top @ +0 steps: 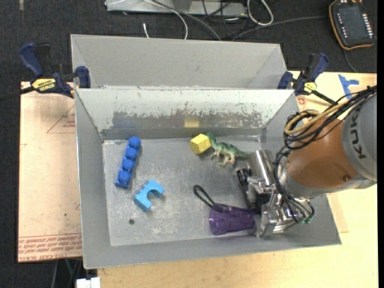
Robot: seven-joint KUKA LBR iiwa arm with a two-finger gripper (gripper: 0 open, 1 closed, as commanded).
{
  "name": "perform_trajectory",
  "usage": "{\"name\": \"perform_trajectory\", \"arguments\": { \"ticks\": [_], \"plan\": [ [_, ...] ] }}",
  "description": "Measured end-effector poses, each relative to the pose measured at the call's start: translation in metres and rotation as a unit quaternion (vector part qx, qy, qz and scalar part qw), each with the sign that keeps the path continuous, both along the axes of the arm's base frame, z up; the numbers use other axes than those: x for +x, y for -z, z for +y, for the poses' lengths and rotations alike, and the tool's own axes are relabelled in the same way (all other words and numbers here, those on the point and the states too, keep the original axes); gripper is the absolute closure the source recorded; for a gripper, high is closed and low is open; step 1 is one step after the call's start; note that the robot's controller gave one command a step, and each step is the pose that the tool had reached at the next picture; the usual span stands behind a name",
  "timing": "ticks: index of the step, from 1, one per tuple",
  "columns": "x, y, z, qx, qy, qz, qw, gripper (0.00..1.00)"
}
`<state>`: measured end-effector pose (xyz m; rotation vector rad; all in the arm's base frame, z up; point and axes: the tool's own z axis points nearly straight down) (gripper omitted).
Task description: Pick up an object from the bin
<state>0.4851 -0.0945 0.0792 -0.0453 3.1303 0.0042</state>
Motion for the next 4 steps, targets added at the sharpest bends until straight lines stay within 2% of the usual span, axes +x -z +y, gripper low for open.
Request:
{"name": "perform_trajectory", "arguments": {
  "ticks": [1,2,3,4],
  "plan": [
    [-0.002,-0.081,0.009,-0.004,-0.016,-0.0032,0.9999,0.0],
    [0.006,-0.02,0.054,-0.001,-0.028,-0.0048,0.9996,0.0],
    [-0.001,0.007,0.062,-0.005,0.005,-0.0151,0.9999,0.0],
    [-0.004,0.009,0.072,-0.002,0.0,-0.0095,1.0,1.0]
  ]
}}
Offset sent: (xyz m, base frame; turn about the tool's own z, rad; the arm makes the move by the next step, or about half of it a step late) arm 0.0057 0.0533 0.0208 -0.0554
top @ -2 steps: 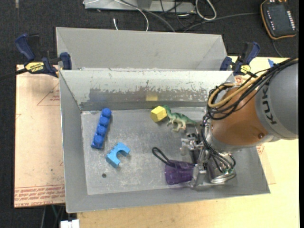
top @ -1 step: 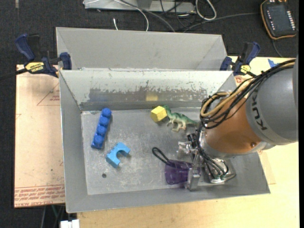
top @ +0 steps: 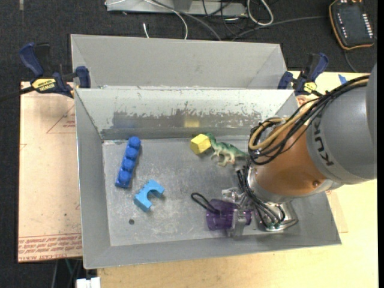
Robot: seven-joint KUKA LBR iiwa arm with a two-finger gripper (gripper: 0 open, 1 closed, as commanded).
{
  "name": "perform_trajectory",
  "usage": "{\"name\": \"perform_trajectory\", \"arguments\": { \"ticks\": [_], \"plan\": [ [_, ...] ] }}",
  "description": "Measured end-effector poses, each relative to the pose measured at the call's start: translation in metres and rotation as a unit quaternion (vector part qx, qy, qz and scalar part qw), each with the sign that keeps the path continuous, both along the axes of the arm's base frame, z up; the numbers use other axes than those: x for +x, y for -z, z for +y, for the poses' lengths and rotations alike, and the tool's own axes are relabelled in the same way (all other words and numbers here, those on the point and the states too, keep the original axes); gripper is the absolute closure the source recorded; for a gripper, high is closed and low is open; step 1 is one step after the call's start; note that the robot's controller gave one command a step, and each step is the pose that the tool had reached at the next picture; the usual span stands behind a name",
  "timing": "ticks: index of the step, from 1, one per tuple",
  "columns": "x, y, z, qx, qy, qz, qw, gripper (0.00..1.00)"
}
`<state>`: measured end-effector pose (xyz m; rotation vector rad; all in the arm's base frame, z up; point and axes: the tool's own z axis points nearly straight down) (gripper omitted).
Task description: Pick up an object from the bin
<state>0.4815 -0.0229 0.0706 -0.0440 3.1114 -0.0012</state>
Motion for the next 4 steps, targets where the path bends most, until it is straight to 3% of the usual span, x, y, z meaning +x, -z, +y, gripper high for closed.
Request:
{"name": "perform_trajectory", "arguments": {
  "ticks": [1,2,3,4],
  "plan": [
    [0.0,0.0,0.0,0.0,0.0,-0.0001,1.0,1.0],
    [-0.003,-0.014,0.0,0.0,0.0,0.0047,1.0,1.0],
    [0.0,-0.038,0.0,0.0,0.0,0.0007,1.0,1.0],
    [-0.002,-0.052,0.001,0.001,-0.001,0.004,1.0,1.0]
  ]
}}
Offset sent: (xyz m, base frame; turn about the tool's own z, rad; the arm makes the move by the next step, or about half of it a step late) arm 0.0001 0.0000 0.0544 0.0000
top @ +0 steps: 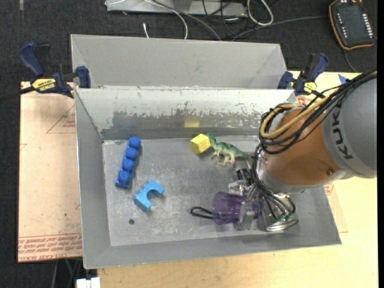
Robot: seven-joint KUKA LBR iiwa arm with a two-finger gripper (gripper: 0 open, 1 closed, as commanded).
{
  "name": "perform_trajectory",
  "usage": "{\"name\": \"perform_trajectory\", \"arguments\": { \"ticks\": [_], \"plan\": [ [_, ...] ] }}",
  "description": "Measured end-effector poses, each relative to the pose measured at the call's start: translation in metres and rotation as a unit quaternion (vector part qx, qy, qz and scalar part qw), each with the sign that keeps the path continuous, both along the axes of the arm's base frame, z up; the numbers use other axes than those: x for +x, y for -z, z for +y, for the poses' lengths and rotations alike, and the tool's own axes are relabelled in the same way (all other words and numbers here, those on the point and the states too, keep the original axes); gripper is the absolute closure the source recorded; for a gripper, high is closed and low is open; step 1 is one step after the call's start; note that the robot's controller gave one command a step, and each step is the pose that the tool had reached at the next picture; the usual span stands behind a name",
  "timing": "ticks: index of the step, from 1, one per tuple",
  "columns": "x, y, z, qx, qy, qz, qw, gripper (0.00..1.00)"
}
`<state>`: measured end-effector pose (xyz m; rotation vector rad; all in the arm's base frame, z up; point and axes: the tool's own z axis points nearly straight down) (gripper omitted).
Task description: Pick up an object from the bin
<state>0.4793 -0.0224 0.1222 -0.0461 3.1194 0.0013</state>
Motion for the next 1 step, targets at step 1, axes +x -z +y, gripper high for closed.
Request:
{"name": "perform_trajectory", "arguments": {
  "ticks": [1],
  "plan": [
    [0.0014,-0.0232,-0.0001,0.0,0.0,-0.0025,1.0,1.0]
  ]
}}
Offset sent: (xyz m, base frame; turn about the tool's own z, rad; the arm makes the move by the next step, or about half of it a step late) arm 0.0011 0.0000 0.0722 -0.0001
